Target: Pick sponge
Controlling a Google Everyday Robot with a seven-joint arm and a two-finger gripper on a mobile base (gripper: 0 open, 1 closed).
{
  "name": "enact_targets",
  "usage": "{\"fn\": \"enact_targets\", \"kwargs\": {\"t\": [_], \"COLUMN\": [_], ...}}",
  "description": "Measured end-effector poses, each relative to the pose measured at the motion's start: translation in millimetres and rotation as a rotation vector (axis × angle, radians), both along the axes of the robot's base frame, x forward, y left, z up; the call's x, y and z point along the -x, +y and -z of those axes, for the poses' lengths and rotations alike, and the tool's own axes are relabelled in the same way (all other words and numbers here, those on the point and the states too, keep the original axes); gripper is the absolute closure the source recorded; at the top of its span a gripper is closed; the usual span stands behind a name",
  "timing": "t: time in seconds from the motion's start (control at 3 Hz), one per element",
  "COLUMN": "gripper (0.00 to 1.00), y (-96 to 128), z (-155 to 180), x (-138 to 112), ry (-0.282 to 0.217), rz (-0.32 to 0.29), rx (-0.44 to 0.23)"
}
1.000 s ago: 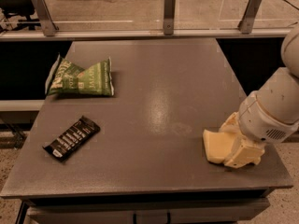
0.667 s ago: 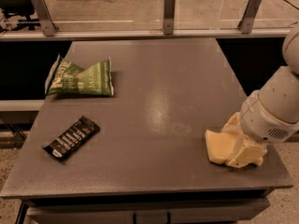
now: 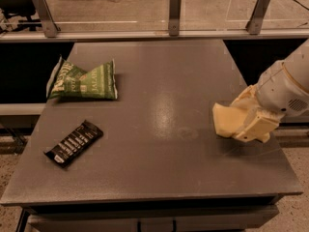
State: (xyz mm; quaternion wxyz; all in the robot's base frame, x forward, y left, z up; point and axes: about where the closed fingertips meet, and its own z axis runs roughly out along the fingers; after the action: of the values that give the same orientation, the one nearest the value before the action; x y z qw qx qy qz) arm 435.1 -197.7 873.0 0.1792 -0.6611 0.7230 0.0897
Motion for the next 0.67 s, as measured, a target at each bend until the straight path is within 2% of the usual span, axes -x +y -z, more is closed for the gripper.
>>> {"fn": "enact_targets", "kwargs": {"t": [0.67], "gripper": [1.00], "y": [3.2], "z": [-46.8], "x": [-36.2], "ry": [-0.068], "rz": [0.011], "rx": [-0.173]}}
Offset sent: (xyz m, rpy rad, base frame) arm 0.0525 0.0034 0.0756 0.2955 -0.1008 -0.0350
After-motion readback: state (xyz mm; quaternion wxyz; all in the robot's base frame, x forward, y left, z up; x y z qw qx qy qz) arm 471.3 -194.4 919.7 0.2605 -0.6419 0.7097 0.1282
